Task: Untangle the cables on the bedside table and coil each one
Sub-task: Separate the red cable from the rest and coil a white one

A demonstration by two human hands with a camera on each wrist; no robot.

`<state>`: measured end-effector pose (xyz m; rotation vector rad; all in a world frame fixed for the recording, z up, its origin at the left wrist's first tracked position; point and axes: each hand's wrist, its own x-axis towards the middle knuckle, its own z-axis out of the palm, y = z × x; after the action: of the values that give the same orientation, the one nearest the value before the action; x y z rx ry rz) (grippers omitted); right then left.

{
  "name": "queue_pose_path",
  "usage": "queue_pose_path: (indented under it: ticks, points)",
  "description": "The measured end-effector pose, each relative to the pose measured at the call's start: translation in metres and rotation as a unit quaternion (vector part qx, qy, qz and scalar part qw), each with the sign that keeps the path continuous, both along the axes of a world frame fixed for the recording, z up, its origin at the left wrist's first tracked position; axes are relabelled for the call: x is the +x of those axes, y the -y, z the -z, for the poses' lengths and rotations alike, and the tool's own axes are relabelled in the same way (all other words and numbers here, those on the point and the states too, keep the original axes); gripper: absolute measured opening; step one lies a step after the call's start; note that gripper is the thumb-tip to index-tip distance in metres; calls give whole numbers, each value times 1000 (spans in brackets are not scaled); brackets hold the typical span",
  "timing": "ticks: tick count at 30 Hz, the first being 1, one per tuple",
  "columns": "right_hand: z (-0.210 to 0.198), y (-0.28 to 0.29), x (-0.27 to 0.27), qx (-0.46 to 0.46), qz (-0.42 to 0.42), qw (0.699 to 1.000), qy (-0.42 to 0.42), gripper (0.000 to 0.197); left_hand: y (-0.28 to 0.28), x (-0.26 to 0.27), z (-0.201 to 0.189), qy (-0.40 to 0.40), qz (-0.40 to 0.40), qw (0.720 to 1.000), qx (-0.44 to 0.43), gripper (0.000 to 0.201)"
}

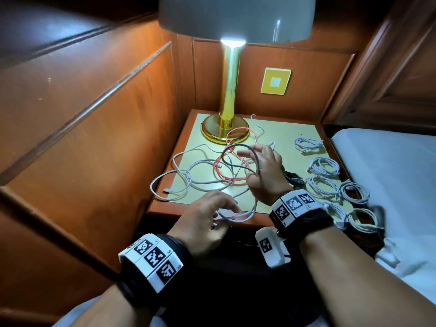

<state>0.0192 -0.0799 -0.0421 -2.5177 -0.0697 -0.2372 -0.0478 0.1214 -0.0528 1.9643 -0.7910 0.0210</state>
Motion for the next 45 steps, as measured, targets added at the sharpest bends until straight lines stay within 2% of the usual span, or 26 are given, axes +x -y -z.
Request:
queue_pose_path:
  ticks: [2, 5, 7, 9, 11, 13, 15, 17, 19, 22, 25, 27, 29, 30, 33, 36, 38, 41, 43, 45]
  points:
    - [0, 3, -1, 19, -33, 999, 25, 70, 1, -1, -1, 8, 2, 1000, -2, 28]
    - [-8, 8, -11, 109, -72, 991, 41, 58, 2, -2, -4, 33, -12, 998, -47, 21]
    - [-19, 10, -22, 197, -83, 977, -2, 46, 3, -3, -9, 34, -33, 994, -103, 25]
    - [-31, 7, -41, 267, -93, 958, -46, 41, 3, -6, -17, -8, -58, 986, -159, 37]
    - [-38, 2, -68, 346, -103, 927, -104, 41, 2, -14, -24, -63, -92, 972, -207, 45]
    - [-41, -4, -97, 414, -109, 883, -196, 33, 1, -27, -32, -120, -114, 954, -248, 42]
    - [-35, -4, -123, 412, -97, 866, -265, 21, 0, -42, -35, -189, -118, 939, -263, 27]
    - [-23, 1, -146, 359, -60, 883, -298, 27, -1, -60, -36, -280, -116, 920, -249, 14]
    - [-10, 8, -170, 294, -9, 899, -324, 42, 1, -83, -32, -359, -118, 898, -225, 9]
    - [2, 22, -207, 234, 33, 903, -358, 59, 7, -123, -24, -383, -120, 900, -173, 7]
    - [4, 32, -239, 278, 60, 885, -369, 71, 14, -152, -21, -371, -131, 906, -159, 10]
    - [8, 35, -260, 322, 52, 867, -376, 82, 15, -163, -23, -385, -144, 893, -184, 10]
    - [12, 34, -284, 352, 20, 863, -363, 76, 18, -172, -26, -416, -158, 869, -214, 12]
    - [13, 32, -295, 347, -2, 872, -346, 70, 19, -177, -27, -432, -164, 857, -228, 12]
    - [17, 25, -318, 298, -75, 903, -299, 56, 25, -191, -25, -462, -182, 835, -236, 14]
    - [27, 12, -325, 237, -119, 926, -267, 56, 32, -201, -19, -486, -187, 820, -240, 17]
    - [35, 0, -323, 192, -136, 942, -239, 46, 36, -202, -15, -500, -190, 807, -251, 23]
    - [36, -10, -318, 134, -162, 956, -205, 10, 34, -197, -13, -498, -198, 808, -244, 28]
    - [29, -9, -313, 167, -167, 950, -204, 16, 27, -191, -16, -493, -201, 816, -224, 30]
    - [21, 0, -309, 250, -131, 938, -202, 18, 17, -185, -22, -487, -219, 829, -164, 30]
